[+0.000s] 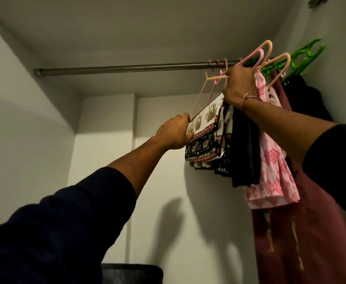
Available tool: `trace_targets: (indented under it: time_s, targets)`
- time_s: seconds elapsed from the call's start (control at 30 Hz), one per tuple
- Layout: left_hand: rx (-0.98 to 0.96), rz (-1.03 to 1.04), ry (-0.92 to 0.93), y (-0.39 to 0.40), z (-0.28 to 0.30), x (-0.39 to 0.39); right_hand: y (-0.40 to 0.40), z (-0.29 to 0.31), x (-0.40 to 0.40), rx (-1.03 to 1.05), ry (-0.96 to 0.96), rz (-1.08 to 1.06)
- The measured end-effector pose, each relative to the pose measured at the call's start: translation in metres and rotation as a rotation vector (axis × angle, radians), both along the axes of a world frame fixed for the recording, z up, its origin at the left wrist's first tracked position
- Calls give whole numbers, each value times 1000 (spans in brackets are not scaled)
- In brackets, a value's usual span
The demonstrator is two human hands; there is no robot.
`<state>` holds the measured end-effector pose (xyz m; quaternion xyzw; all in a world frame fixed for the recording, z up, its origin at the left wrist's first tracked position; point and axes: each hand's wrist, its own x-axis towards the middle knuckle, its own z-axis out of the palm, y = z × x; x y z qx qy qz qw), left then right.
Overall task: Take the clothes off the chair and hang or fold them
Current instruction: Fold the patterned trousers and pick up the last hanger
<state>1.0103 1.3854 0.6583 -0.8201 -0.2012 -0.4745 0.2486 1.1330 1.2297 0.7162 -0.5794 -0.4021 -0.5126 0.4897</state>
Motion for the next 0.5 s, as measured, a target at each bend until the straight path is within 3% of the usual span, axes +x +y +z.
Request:
trace_targets:
  time_s: [0.17, 0.5]
  targets:
    - [-52, 0, 5, -23, -28, -15, -1, -40, 4, 34, -126, -60]
    - [-216, -43, 87, -97, -139, -65, -56, -201, -32, -383, -48, -35]
